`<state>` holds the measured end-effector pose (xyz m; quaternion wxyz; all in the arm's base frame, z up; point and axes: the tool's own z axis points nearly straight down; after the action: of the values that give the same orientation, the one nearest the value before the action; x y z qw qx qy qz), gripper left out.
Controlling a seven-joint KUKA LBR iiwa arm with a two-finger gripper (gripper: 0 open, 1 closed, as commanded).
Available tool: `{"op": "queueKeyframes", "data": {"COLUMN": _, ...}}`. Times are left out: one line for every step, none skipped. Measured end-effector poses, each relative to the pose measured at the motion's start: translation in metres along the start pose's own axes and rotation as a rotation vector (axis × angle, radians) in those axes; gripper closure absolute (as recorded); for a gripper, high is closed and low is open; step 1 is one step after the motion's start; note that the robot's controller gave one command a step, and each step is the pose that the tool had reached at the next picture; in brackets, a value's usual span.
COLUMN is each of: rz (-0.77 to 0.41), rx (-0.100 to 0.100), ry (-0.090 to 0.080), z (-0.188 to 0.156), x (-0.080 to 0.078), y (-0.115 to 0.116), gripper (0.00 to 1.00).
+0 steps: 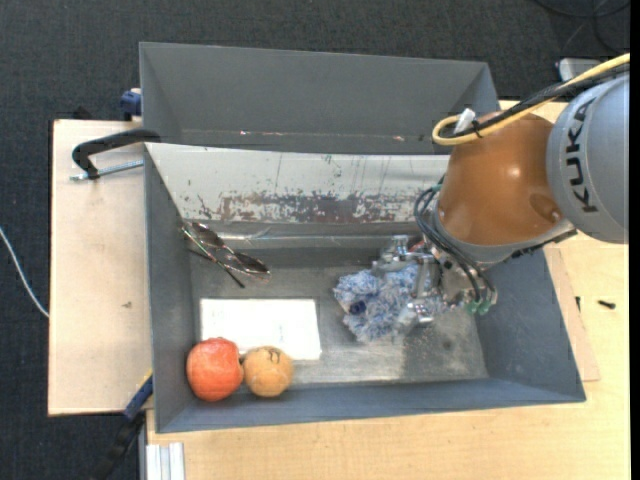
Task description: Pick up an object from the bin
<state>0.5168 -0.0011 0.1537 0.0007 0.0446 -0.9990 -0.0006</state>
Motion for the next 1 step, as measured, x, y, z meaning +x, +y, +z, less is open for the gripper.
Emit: {"op": "queueKeyframes", "data": {"rz": -0.146, "rx": 0.002, "ry": -0.001, "z": 0.0086, "x": 0.0032, "y": -0.0262, "gripper": 0.0}}
